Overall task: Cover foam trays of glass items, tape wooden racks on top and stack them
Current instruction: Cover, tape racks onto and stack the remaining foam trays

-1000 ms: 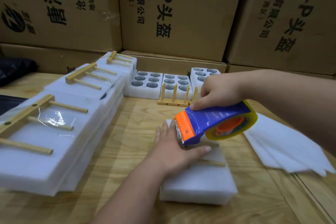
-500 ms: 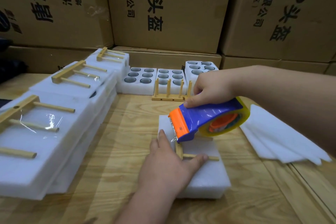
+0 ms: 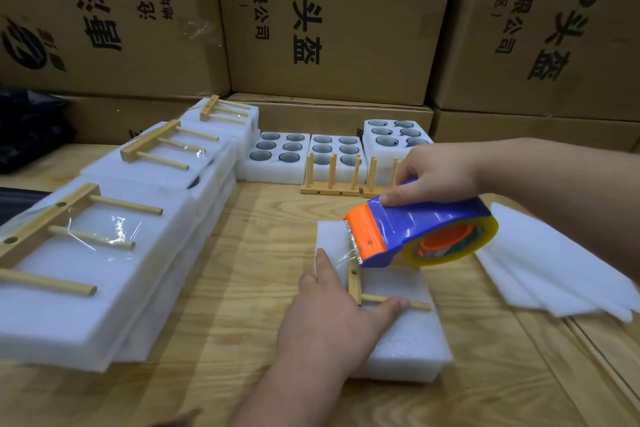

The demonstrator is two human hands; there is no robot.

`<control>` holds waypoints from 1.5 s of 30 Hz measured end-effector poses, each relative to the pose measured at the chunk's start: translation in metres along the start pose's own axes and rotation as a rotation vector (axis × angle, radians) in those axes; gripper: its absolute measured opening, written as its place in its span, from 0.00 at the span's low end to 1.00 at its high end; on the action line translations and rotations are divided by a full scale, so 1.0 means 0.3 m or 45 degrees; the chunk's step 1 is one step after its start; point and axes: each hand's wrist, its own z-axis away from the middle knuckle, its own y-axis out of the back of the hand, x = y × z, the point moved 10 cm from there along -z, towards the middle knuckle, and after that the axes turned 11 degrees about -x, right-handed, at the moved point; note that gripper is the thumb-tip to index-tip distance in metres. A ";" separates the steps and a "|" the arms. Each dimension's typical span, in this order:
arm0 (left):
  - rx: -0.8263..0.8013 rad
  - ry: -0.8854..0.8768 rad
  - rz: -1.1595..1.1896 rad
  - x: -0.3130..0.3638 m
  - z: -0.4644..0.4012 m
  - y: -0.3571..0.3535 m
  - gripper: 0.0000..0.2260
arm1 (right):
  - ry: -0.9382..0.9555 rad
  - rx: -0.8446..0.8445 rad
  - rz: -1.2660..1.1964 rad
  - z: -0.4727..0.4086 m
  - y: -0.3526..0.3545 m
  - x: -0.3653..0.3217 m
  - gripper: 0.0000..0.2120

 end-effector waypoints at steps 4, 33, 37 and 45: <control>-0.010 0.011 -0.003 -0.007 -0.005 -0.008 0.63 | -0.029 0.002 -0.086 0.032 -0.007 0.067 0.29; -0.119 0.064 0.023 -0.024 -0.014 -0.018 0.63 | -0.140 0.026 -0.569 0.323 -0.096 0.492 0.28; -0.217 0.114 0.057 -0.022 -0.018 0.000 0.63 | -0.162 -0.011 -0.451 0.316 -0.128 0.445 0.30; -0.188 -0.439 -0.604 0.290 -0.045 -0.031 0.60 | -0.220 0.051 -0.292 0.306 -0.145 0.447 0.26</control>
